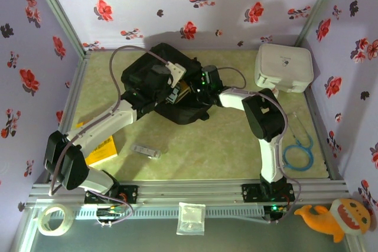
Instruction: Pack the student bag
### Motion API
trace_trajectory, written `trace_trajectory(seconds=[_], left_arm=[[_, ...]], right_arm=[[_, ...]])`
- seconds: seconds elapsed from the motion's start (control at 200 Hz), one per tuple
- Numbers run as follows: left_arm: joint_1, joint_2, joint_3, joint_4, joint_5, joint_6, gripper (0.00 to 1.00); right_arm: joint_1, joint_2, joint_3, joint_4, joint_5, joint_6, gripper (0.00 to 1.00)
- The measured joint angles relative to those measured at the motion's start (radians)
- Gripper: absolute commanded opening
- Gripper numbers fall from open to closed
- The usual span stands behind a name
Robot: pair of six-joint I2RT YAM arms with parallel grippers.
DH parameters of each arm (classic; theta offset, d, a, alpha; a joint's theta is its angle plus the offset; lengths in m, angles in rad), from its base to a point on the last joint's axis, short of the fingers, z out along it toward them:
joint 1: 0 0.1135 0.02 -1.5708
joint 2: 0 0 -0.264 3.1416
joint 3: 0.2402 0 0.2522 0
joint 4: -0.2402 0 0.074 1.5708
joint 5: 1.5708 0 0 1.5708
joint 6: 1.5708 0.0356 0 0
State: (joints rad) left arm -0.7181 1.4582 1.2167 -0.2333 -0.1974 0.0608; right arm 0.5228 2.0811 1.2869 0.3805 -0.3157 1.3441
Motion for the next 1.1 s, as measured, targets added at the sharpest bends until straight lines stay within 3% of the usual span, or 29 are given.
trace_trajectory(seconds=[0.25,0.46,0.495,0.58,0.65,0.74,0.92,1.1], left_arm=[[0.014,-0.001,-0.023,0.018,0.018,-0.024,0.00],[0.023,0.007,-0.029,0.046,0.079,-0.075,0.00],[0.023,0.016,-0.029,0.053,0.095,-0.090,0.09],[0.023,0.046,-0.029,0.064,0.133,-0.121,0.45],[0.023,0.069,-0.029,0.064,0.174,-0.148,0.68],[0.023,0.078,-0.030,0.056,0.210,-0.173,0.86],[0.067,0.073,-0.065,0.049,0.253,-0.244,0.95],[0.243,0.005,-0.180,0.032,0.244,-0.386,0.95]], right_arm=[[-0.057,-0.175,-0.180,-0.029,0.011,-0.010,0.64],[-0.107,-0.412,-0.270,-0.028,0.055,-0.016,0.69],[-0.113,-0.440,-0.279,-0.036,0.068,-0.026,0.70],[-0.121,-0.503,-0.306,-0.084,0.106,-0.056,0.72],[-0.126,-0.544,-0.327,-0.140,0.138,-0.087,0.75],[-0.129,-0.595,-0.349,-0.217,0.181,-0.132,0.77],[-0.130,-0.686,-0.369,-0.334,0.241,-0.213,0.78],[-0.130,-0.738,-0.386,-0.380,0.262,-0.259,0.80]])
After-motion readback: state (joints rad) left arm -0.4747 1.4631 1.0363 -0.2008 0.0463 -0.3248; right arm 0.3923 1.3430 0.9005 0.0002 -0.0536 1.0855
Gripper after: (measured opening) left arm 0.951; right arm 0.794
